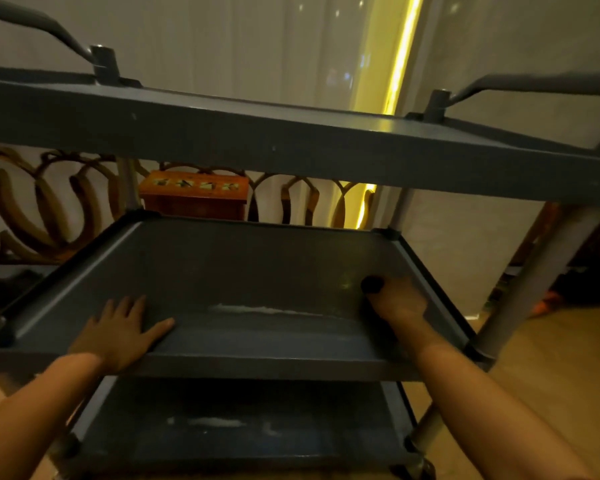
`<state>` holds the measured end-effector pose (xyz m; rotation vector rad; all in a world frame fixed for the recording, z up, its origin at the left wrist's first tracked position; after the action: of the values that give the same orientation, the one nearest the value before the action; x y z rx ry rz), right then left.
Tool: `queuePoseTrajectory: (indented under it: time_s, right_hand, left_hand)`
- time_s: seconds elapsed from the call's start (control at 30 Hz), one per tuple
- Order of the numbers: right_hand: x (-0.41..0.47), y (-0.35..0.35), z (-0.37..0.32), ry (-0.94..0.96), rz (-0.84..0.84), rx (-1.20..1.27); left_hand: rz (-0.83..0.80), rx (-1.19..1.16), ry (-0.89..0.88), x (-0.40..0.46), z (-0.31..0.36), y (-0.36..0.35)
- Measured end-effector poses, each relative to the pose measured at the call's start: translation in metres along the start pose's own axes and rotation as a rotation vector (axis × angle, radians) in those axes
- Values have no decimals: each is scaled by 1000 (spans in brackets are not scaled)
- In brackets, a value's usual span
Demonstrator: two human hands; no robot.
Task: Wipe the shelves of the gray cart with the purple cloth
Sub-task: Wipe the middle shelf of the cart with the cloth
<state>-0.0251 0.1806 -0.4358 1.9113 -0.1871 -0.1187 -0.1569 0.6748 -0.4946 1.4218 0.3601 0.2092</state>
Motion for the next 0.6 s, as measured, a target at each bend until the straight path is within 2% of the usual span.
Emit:
queuePoseTrajectory:
  time_s: [0.1,0.17,0.3,0.37,0.47,0.6]
  right_hand:
    - [-7,-18,1,52,-14,-100]
    - [-3,-4,4,71,-42,-96]
    - [4,24,36,-53,56,-82]
    - [-4,10,31,-97,15,-128]
    - [-12,-19,-9,-107,10,-32]
    - [-41,-74,-132,97,-50,31]
  left_hand:
    - [28,-6,-5,5,2,-3]
    - [-34,54,-13,7,1,-1]
    - [-63,129,8,13,2,-12]
    - [-68,131,66,15,-1,-11]
    - [-89,146,51,20,1,-16]
    - [-100,134,40,23,-2,-20]
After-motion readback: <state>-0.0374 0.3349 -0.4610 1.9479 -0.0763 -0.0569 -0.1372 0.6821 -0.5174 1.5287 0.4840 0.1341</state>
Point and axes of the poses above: each hand's wrist, its own x-axis towards the middle knuckle, its own y-axis out of the back of the hand, z = x × y, the point moved 7 cm from there along x, towards the middle knuckle, and after that the axes turned 6 degrees about x, right-handed, at the moved point
